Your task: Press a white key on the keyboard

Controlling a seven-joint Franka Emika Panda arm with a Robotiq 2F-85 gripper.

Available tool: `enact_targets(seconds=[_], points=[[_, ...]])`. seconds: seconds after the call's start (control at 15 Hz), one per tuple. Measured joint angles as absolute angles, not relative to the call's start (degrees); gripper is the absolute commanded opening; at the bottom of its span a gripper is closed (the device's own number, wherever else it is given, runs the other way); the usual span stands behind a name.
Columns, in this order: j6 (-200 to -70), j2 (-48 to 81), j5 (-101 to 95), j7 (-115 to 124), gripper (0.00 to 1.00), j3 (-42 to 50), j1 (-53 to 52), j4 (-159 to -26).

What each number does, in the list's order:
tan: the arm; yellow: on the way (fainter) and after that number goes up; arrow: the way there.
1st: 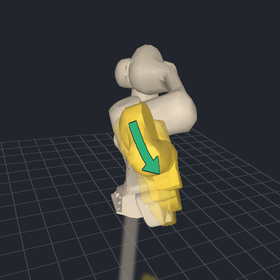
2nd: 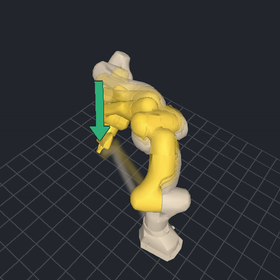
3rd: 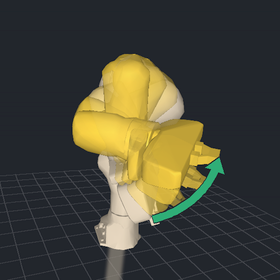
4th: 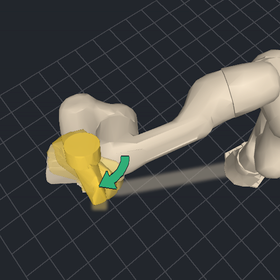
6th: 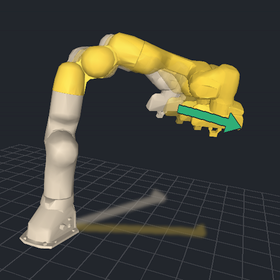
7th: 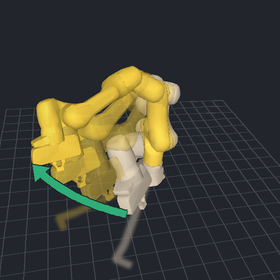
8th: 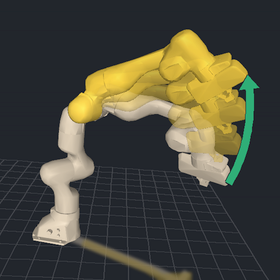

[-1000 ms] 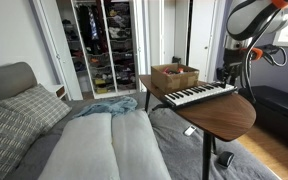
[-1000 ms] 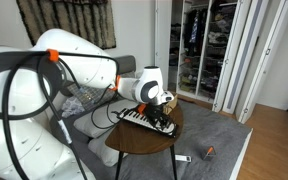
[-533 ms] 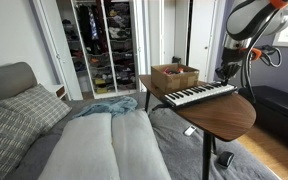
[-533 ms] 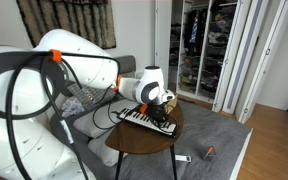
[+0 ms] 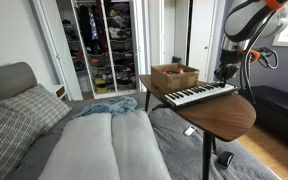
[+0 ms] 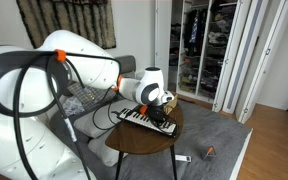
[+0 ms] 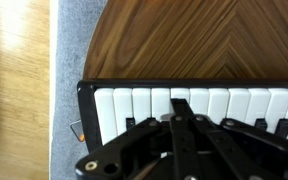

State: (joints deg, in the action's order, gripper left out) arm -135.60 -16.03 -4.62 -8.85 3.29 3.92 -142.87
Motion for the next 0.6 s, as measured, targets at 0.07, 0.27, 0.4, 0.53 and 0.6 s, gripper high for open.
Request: enact_targets(seconds=[0.07, 0.27, 0.4, 0.53, 0.6], points=[[-135.6, -15.96, -4.56, -9.04, 0.0, 3.31, 3.91, -142.87], [-135.6, -15.75, -4.5, -9.48, 0.0, 3.42, 3.89, -142.87], [-135.6, -15.51, -4.5, -9.65, 0.0, 3.5, 3.89, -142.87], [-135.6, -15.19, -4.46, -9.86, 0.0, 3.54, 3.87, -142.87], [-135.6, -15.06, -4.45, -9.94, 0.0, 3.54, 3.85, -142.87]])
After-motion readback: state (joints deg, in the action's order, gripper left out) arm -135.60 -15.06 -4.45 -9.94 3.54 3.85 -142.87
